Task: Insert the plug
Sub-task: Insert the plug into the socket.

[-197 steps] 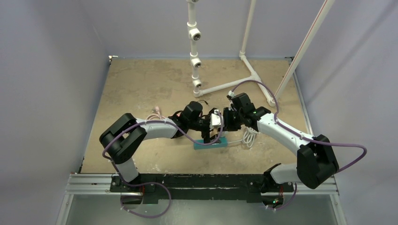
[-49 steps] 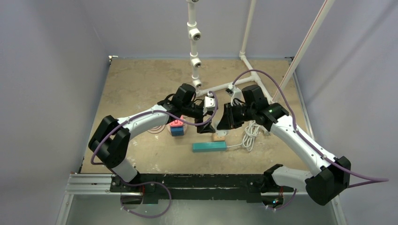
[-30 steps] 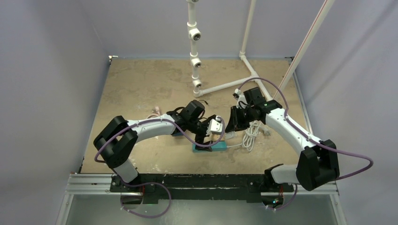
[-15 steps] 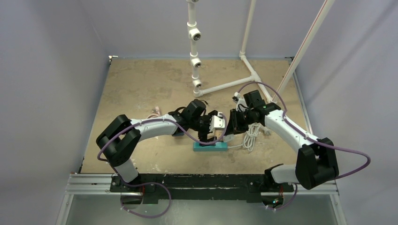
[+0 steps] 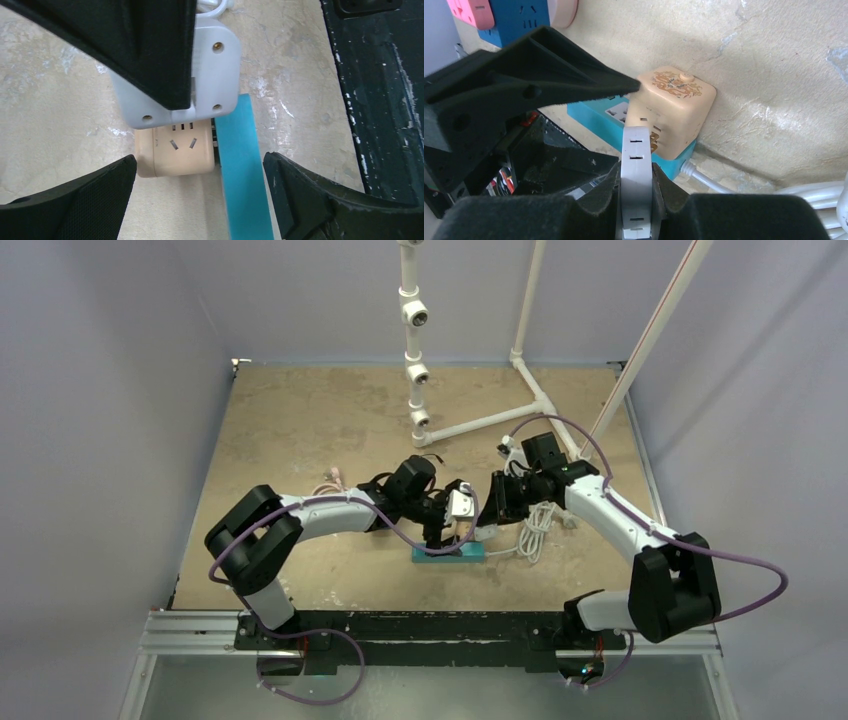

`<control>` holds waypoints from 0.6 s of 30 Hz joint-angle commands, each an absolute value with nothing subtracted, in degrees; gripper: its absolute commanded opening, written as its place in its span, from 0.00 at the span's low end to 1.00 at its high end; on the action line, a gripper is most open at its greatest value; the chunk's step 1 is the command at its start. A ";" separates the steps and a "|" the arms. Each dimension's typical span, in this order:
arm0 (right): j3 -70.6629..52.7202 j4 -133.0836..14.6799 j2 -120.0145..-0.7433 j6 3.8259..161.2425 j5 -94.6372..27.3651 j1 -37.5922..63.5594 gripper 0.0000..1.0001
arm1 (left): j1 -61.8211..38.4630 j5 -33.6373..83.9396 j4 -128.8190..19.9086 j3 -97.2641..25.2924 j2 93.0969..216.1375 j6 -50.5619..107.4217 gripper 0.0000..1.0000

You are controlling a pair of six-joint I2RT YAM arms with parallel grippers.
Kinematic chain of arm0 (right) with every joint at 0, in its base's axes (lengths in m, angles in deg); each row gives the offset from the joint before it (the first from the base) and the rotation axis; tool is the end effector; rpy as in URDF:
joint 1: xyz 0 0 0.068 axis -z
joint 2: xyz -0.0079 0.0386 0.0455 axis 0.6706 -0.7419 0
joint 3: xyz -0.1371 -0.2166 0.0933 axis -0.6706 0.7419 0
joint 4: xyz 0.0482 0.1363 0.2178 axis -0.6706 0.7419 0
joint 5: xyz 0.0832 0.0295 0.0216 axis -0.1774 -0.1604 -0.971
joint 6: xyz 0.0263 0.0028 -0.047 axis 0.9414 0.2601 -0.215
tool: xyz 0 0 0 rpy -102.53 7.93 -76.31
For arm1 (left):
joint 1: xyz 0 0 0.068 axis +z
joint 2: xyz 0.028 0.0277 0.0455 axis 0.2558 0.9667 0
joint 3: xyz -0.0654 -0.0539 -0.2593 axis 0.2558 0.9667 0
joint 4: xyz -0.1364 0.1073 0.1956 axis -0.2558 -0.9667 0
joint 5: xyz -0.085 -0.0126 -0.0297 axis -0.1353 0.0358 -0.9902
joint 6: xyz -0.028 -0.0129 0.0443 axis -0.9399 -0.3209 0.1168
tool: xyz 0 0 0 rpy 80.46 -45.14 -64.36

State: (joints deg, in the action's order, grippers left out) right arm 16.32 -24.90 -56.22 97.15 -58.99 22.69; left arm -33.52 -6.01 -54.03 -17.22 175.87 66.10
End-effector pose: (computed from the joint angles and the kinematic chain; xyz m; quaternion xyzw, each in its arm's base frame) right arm 0.2347 0.1034 0.2235 -0.0536 0.9304 0.3403 0.1253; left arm 0.2138 -0.2744 0.1852 0.6295 0.5964 -0.3765 0.3260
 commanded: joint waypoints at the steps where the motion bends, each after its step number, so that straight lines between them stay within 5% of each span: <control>1: 17.06 -26.03 -56.41 97.42 -60.71 23.04 0.00 | -32.91 -3.53 -48.76 -15.90 176.39 64.35 0.99; 18: 17.69 -27.50 -56.88 97.30 -61.74 23.81 0.00 | -32.93 -6.98 -46.79 -14.98 178.09 64.78 0.99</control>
